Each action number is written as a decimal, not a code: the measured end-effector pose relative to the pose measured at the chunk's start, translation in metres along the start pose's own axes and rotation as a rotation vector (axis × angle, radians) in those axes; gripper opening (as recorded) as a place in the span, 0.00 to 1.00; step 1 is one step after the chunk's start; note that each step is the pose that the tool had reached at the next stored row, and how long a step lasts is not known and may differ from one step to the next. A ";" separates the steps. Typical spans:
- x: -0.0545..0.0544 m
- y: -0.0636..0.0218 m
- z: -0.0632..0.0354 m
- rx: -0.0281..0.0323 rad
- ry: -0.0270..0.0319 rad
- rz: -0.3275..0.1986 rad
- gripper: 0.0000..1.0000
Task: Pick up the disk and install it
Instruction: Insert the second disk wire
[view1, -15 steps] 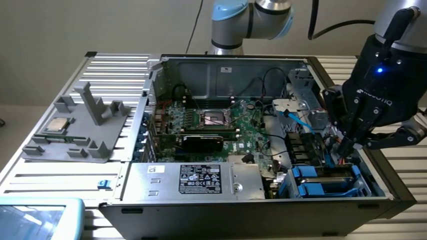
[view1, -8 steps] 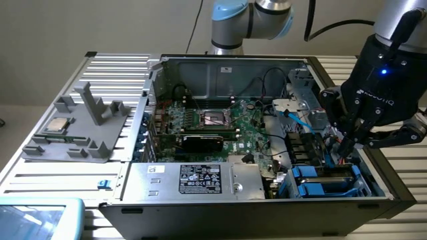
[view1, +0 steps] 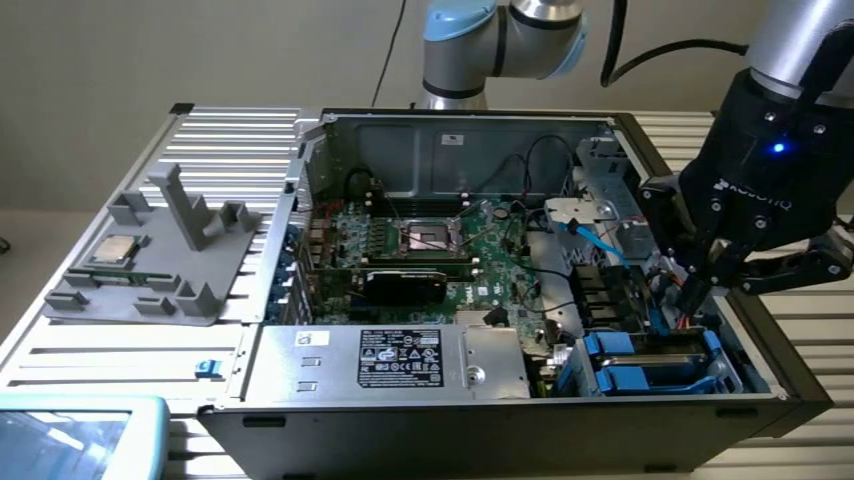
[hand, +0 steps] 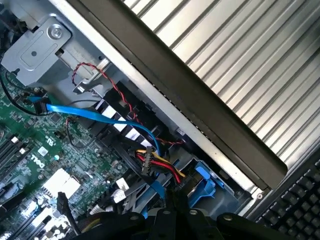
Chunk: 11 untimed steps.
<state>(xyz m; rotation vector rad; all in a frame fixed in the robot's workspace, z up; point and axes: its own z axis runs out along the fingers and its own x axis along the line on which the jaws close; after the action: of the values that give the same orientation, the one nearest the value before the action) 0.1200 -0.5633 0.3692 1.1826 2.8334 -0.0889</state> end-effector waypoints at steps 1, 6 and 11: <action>0.000 0.0000 0.0001 -0.0007 0.0004 -0.018 0.11; 0.000 0.0000 0.0003 -0.0043 0.0022 -0.109 0.11; 0.000 0.0000 0.0006 -0.0080 0.0041 -0.201 0.11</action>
<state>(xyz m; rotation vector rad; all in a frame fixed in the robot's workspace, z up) 0.1200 -0.5633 0.3685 0.8945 2.9444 -0.0856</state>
